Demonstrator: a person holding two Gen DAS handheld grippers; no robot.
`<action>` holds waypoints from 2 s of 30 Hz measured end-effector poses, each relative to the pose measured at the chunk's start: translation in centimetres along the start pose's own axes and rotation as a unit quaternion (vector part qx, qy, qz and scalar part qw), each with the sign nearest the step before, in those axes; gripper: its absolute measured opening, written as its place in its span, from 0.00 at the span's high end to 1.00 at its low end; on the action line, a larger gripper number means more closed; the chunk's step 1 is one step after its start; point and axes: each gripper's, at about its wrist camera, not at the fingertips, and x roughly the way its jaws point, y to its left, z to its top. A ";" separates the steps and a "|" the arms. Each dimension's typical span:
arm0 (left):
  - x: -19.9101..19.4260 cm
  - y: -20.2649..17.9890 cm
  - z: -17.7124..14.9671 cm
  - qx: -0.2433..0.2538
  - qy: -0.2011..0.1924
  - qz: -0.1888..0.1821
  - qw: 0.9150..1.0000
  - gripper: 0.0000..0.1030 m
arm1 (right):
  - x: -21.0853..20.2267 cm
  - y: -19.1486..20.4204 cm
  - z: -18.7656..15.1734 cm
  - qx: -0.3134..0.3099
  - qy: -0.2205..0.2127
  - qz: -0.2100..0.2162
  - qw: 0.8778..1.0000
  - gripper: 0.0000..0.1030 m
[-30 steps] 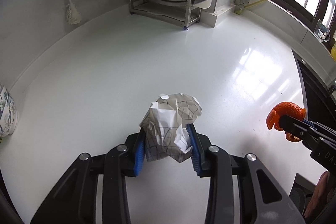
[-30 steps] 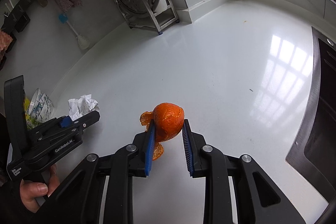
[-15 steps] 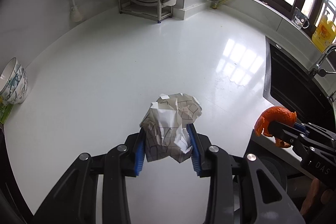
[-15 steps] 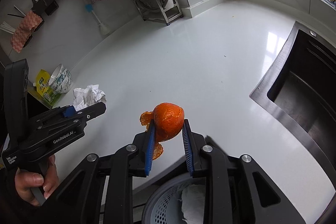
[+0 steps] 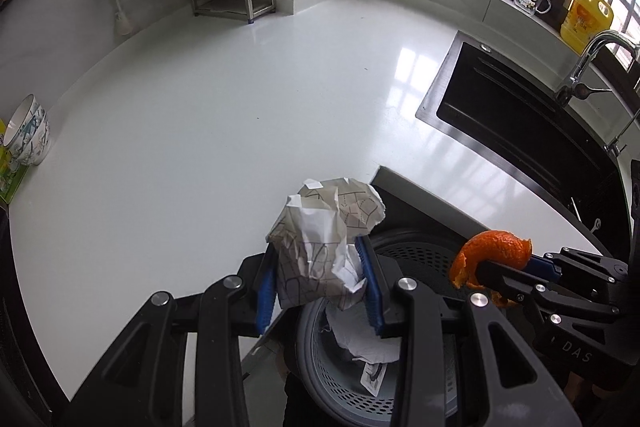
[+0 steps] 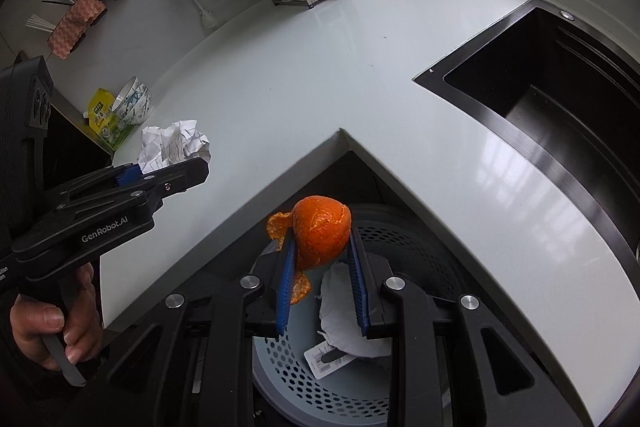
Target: Collect trash
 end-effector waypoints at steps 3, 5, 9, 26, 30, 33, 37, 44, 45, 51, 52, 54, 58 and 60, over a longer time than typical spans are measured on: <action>-0.1 -1.4 -1.3 0.001 0.008 0.003 1.000 0.65 | -0.3 -0.9 -1.3 -0.001 0.011 0.005 1.000 0.76; 0.1 -2.2 -2.1 0.002 0.015 0.002 1.000 0.65 | -0.2 -1.3 -1.9 -0.002 0.020 0.007 1.000 0.76; 0.6 -3.7 -3.7 -0.001 0.031 0.000 1.000 0.64 | 0.0 -2.1 -3.1 -0.004 0.041 0.009 0.999 0.76; -0.2 -4.5 -6.1 -0.054 0.051 0.031 0.997 0.29 | -1.0 -3.4 -4.6 -0.029 0.066 0.002 0.997 0.50; -1.0 -4.5 -6.1 -0.064 0.048 0.045 0.996 0.25 | -1.7 -3.7 -4.6 -0.030 0.068 0.002 0.997 0.50; -1.9 -4.6 -6.4 -0.076 0.040 0.050 0.995 0.23 | -2.3 -3.9 -4.7 -0.030 0.068 0.001 0.997 0.48; -3.0 -4.8 -6.5 -0.085 0.033 0.063 0.994 0.21 | -2.9 -3.9 -4.8 -0.034 0.074 0.003 0.997 0.47; -4.7 -5.0 -6.6 -0.097 0.018 0.080 0.992 0.19 | -4.1 -3.0 -4.7 -0.055 0.075 -0.001 0.996 0.41; -5.0 -5.0 -6.7 -0.099 0.014 0.083 0.992 0.16 | -4.2 -2.9 -4.6 -0.058 0.074 -0.002 0.996 0.40; -6.7 -4.9 -6.7 -0.106 -0.004 0.092 0.990 0.11 | -4.8 -1.9 -4.6 -0.077 0.075 0.001 0.994 0.35; -6.9 -4.9 -6.7 -0.106 -0.005 0.094 0.990 0.10 | -5.0 -1.7 -4.6 -0.080 0.074 0.001 0.994 0.34; -7.2 -4.9 -6.6 -0.107 -0.007 0.097 0.990 0.08 | -5.2 -1.4 -4.7 -0.086 0.072 0.001 0.994 0.33; -7.7 -4.7 -6.7 -0.110 -0.009 0.100 0.989 0.07 | -5.6 -1.1 -4.7 -0.094 0.068 -0.002 0.993 0.31; -7.8 -4.6 -6.7 -0.112 -0.010 0.102 0.988 0.07 | -5.7 -1.0 -4.7 -0.097 0.067 -0.004 0.993 0.31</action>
